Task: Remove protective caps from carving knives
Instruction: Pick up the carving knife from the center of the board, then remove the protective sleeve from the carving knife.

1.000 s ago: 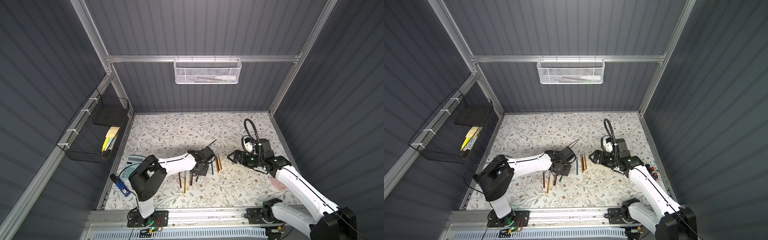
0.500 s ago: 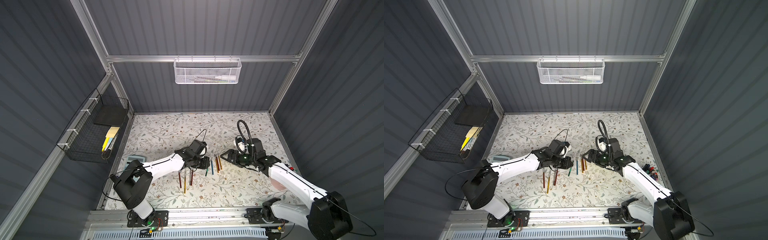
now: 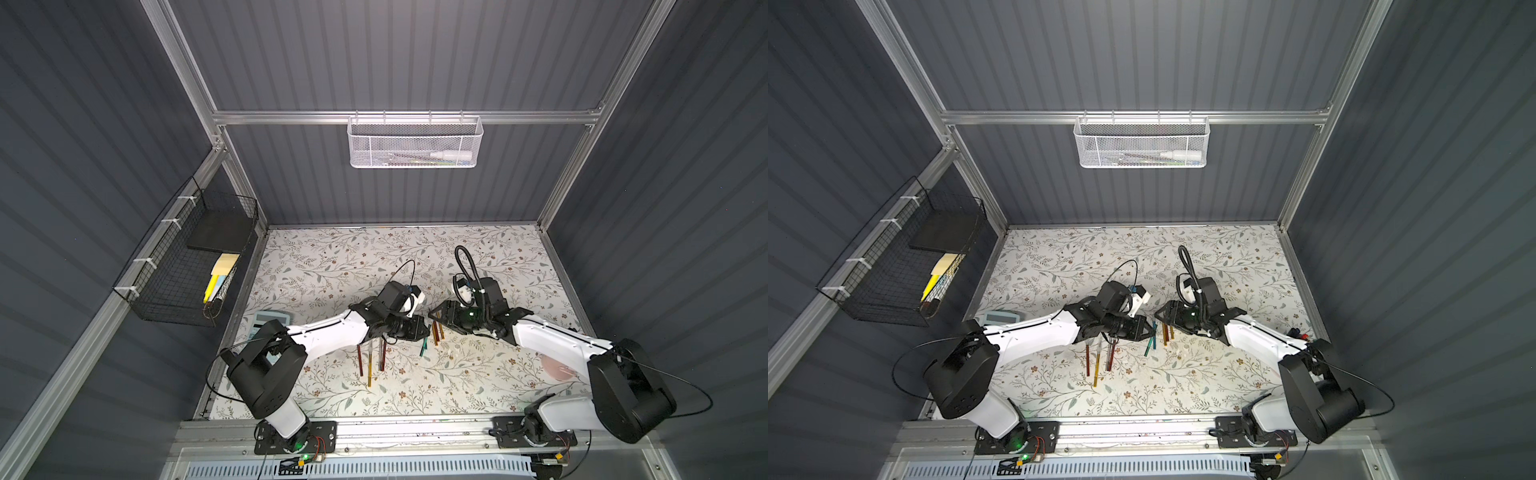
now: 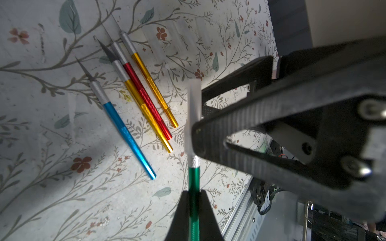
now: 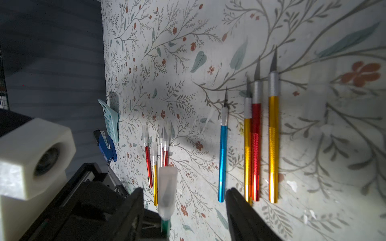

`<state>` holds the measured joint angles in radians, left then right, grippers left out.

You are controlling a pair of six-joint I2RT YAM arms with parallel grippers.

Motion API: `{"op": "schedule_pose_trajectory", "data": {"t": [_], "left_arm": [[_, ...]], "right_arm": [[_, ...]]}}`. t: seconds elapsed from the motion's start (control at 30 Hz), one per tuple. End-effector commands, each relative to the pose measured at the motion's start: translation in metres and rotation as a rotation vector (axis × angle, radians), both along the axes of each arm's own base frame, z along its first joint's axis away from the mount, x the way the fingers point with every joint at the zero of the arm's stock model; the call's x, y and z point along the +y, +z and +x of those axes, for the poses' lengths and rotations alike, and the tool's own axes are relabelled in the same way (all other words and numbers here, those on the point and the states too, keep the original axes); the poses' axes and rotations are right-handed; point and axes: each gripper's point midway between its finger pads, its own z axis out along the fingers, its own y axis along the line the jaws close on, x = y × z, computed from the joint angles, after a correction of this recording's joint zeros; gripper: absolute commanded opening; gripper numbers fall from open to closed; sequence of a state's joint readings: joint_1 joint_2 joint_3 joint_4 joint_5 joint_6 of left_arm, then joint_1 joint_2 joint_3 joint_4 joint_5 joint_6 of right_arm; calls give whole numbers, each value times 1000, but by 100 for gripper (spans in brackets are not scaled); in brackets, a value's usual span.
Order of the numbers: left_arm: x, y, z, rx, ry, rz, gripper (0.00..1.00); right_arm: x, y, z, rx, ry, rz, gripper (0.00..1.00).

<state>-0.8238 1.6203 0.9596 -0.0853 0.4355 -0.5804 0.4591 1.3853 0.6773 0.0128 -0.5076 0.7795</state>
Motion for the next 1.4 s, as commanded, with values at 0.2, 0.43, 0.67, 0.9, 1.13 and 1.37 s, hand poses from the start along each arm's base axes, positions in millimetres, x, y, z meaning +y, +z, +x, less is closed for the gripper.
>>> {"op": "schedule_pose_trajectory", "data": {"t": [0.2,0.43,0.67,0.9,1.13,1.37], "left_arm": [[-9,3,-4,19,-25,-45,4],[-11,3,-3,28,-26,-55,4],[-9,-4,-3,37,-16,-39,16],[-8,-4,-3,35,-10,-36,30],[-12,-7,-3,49,-14,-47,30],[-13,-10,-4,60,-17,-53,24]], "right_arm": [[6,10,17,-44,-15,7,47],[7,7,18,-36,-19,9,27],[8,9,18,-37,-20,16,15],[8,12,17,-39,-21,25,13],[9,15,17,-40,-20,38,13],[10,15,17,-39,-19,42,13]]}}
